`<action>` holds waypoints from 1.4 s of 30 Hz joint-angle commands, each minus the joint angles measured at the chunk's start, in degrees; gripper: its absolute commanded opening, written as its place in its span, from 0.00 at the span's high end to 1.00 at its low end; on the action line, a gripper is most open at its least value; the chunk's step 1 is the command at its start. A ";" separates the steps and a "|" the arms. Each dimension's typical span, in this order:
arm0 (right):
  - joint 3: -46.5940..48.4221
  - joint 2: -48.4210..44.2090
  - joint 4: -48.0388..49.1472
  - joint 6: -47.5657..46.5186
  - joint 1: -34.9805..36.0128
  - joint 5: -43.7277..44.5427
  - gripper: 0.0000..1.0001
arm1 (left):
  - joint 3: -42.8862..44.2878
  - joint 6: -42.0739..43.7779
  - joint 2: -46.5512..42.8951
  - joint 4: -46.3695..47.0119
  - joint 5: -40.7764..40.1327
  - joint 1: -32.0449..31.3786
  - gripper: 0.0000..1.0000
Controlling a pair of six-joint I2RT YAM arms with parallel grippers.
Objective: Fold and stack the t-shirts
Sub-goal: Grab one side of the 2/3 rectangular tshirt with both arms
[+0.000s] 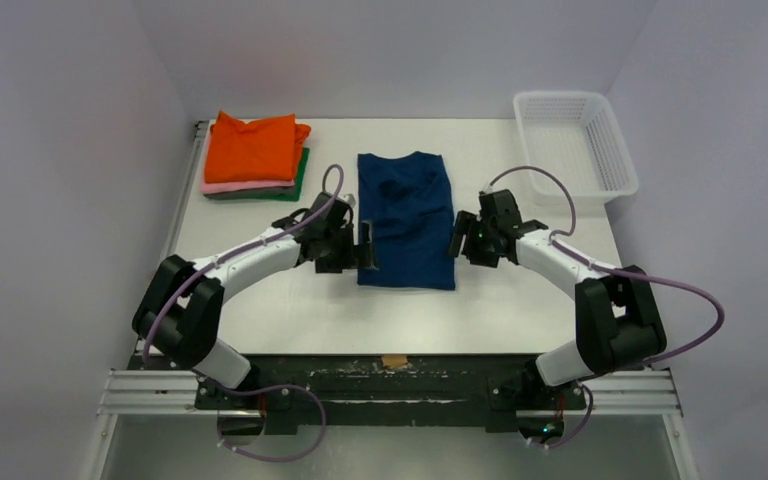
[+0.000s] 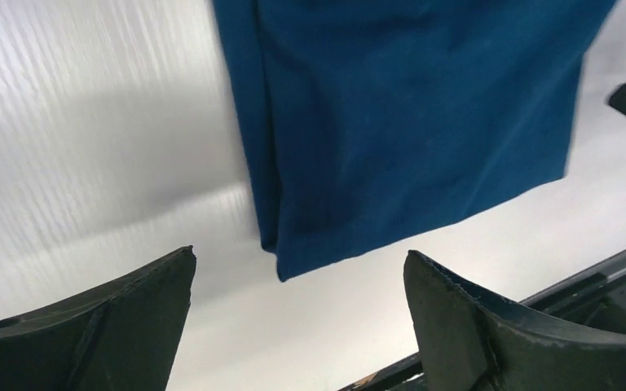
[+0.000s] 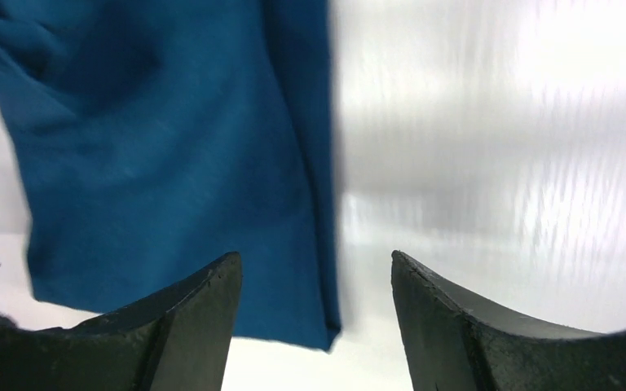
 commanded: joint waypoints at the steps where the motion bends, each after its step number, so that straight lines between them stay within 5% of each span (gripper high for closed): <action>1: -5.50 -4.80 0.29 2.94 0.04 -2.03 0.36 | -5.05 -4.85 2.95 8.79 4.97 -0.21 0.09; 8: -11.65 -7.05 0.16 3.37 0.22 -5.29 0.45 | -5.22 -6.75 7.85 12.06 6.68 -1.77 0.27; 15: -15.85 -6.61 3.85 4.44 0.51 -8.47 0.53 | -5.61 -7.64 10.28 10.94 6.31 -3.61 0.77; 18: -16.48 -5.78 4.40 4.53 0.88 -9.57 0.58 | -5.95 -7.71 9.90 8.60 3.46 -4.96 0.92; 28: -19.39 -4.49 6.01 5.29 3.02 -12.50 0.74 | -9.45 -9.38 7.76 6.92 -0.72 -6.32 0.92; 32: -20.37 -4.13 9.13 6.23 3.68 -12.61 1.00 | -9.82 -9.66 7.14 6.87 -0.76 -7.11 0.98; 37: -21.90 -12.53 6.14 4.74 5.39 -13.15 1.00 | -13.37 -9.66 -0.60 4.01 -3.35 -10.26 1.00; 42: -22.80 -29.51 -11.61 0.91 7.26 -13.23 1.00 | -19.79 -11.27 -16.98 -1.90 -3.93 -15.16 1.00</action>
